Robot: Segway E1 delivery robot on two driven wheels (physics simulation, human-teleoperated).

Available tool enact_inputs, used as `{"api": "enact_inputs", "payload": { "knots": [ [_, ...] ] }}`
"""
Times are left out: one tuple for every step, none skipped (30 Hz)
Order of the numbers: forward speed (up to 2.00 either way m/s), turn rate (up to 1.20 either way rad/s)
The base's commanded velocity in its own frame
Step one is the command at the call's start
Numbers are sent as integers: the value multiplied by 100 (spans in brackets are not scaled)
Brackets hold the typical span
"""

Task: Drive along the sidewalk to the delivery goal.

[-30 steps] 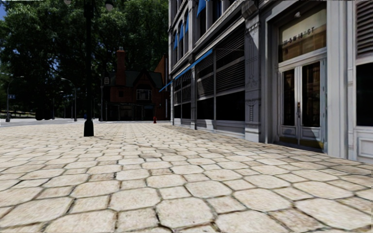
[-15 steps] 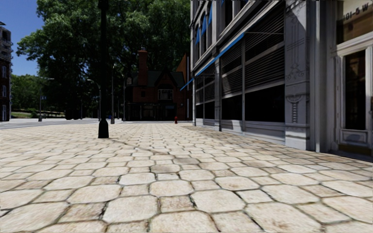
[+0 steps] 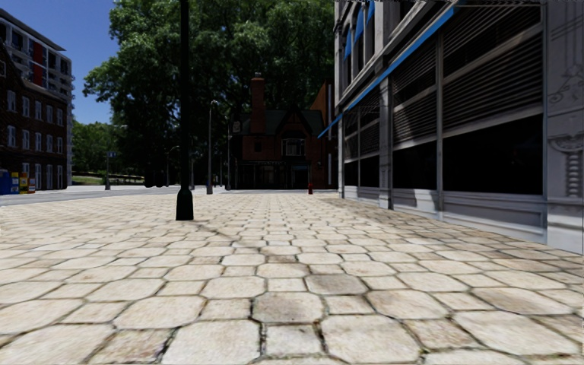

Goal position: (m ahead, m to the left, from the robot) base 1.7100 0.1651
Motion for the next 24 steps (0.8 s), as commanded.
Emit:
{"api": "enact_inputs", "payload": {
  "knots": [
    [200, 30],
    [196, 23],
    [181, 15],
    [181, 15],
    [168, 12],
    [159, 11],
    [153, 11],
    [153, 11],
    [146, 11],
    [141, 11],
    [136, 8],
    [136, 8],
    [134, 6],
    [133, 6],
    [133, 4],
    [133, 4],
    [133, 0],
    [133, 0],
    [133, 0],
    [133, 0],
    [133, 0],
    [133, 0],
    [133, 0],
    [133, 0]
  ]
}}
